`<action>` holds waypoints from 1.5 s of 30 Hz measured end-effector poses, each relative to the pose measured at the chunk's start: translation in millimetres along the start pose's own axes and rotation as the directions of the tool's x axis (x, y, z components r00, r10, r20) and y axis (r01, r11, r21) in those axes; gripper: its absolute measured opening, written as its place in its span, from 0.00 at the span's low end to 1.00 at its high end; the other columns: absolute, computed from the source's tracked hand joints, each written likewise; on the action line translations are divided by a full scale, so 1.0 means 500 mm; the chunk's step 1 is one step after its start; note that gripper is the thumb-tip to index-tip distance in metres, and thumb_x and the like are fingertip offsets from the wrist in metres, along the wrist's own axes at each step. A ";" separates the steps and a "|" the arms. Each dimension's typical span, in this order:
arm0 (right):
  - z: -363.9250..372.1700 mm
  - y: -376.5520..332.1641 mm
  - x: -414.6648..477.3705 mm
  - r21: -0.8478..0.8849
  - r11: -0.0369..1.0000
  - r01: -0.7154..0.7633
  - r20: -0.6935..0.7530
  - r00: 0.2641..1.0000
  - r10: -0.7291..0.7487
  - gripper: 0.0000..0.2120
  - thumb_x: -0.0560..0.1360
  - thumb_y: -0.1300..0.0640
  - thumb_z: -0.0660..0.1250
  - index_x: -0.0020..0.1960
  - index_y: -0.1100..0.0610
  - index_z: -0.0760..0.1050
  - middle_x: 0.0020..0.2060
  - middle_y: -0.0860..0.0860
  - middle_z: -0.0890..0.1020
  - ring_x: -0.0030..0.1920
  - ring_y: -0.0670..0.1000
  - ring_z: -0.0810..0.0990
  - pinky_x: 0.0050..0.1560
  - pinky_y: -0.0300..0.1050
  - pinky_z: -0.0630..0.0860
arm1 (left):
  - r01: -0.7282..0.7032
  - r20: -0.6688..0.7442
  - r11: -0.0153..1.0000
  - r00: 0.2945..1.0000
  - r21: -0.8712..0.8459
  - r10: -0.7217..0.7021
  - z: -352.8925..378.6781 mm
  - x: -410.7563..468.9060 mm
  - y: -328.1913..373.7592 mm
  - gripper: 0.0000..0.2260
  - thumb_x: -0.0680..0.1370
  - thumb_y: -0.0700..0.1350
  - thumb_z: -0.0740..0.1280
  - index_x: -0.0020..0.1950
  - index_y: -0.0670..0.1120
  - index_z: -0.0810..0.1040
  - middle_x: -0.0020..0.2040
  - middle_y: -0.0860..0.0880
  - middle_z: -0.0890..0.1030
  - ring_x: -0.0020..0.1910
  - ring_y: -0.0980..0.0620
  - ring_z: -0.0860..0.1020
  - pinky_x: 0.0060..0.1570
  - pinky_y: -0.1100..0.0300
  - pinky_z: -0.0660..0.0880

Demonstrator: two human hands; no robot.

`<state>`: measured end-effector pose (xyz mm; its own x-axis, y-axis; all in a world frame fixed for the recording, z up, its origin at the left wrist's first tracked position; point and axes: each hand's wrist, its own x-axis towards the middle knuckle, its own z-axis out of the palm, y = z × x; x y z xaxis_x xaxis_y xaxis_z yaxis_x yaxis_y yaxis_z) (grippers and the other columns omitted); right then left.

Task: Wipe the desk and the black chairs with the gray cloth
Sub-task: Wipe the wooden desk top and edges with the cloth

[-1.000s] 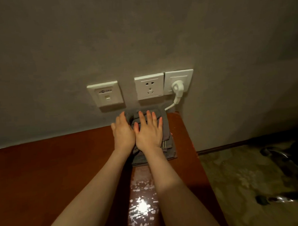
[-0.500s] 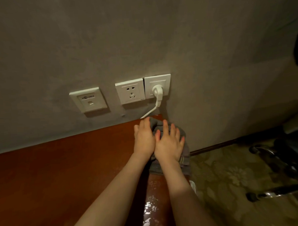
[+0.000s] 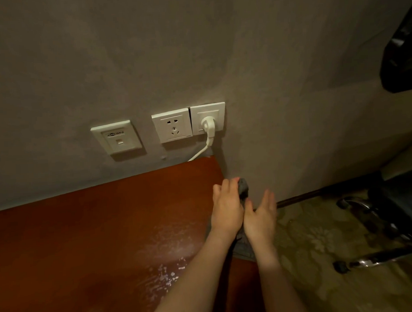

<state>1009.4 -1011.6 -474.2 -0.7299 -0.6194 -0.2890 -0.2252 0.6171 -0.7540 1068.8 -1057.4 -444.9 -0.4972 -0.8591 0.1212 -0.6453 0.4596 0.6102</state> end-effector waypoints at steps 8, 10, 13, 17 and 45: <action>0.012 -0.013 0.009 0.161 0.986 -0.051 0.192 0.981 0.020 0.21 0.82 0.52 0.48 0.74 0.53 0.61 0.71 0.57 0.66 0.70 0.55 0.66 0.69 0.50 0.62 | 0.052 0.008 0.998 0.999 -0.023 -0.052 -0.002 0.004 -0.004 0.18 0.78 0.37 0.59 0.68 0.43 0.67 0.61 0.43 0.71 0.56 0.44 0.66 0.58 0.53 0.66; 0.018 -0.009 0.012 0.149 0.986 -0.076 0.187 0.981 0.047 0.22 0.82 0.52 0.49 0.74 0.54 0.60 0.72 0.56 0.65 0.70 0.56 0.65 0.69 0.49 0.60 | 0.063 0.016 0.998 0.998 -0.031 -0.063 -0.002 0.004 -0.002 0.18 0.78 0.37 0.59 0.68 0.43 0.67 0.61 0.43 0.70 0.57 0.44 0.66 0.58 0.53 0.65; 0.023 -0.006 0.018 0.178 0.977 -0.116 0.242 0.968 0.071 0.20 0.82 0.52 0.48 0.71 0.55 0.65 0.69 0.57 0.69 0.67 0.57 0.69 0.67 0.50 0.63 | 0.074 0.024 0.996 0.997 -0.039 -0.073 -0.002 0.005 -0.004 0.18 0.78 0.36 0.59 0.68 0.43 0.68 0.60 0.43 0.70 0.56 0.44 0.66 0.57 0.54 0.65; 0.026 -0.010 0.025 0.290 0.948 -0.132 0.259 0.964 0.055 0.19 0.82 0.55 0.49 0.72 0.53 0.62 0.72 0.54 0.64 0.72 0.55 0.63 0.71 0.48 0.59 | 0.093 0.019 0.994 0.996 -0.058 -0.092 -0.005 0.006 -0.007 0.18 0.77 0.35 0.59 0.67 0.43 0.68 0.61 0.44 0.70 0.57 0.45 0.65 0.57 0.56 0.64; 0.100 -0.160 0.144 -0.253 0.823 0.509 0.296 0.850 -0.435 0.22 0.83 0.52 0.46 0.77 0.51 0.52 0.77 0.49 0.50 0.76 0.52 0.49 0.74 0.55 0.53 | 0.333 -0.273 0.942 0.910 0.031 -0.313 -0.047 0.176 -0.101 0.19 0.77 0.35 0.59 0.68 0.36 0.64 0.63 0.38 0.69 0.62 0.40 0.68 0.58 0.54 0.66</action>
<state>1007.3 -1129.7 -464.4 -0.3318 -0.9389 -0.0919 -0.7199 0.3150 -0.6184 1071.3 -1161.6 -446.4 -0.0922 -0.9868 0.1335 -0.7916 0.1540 0.5913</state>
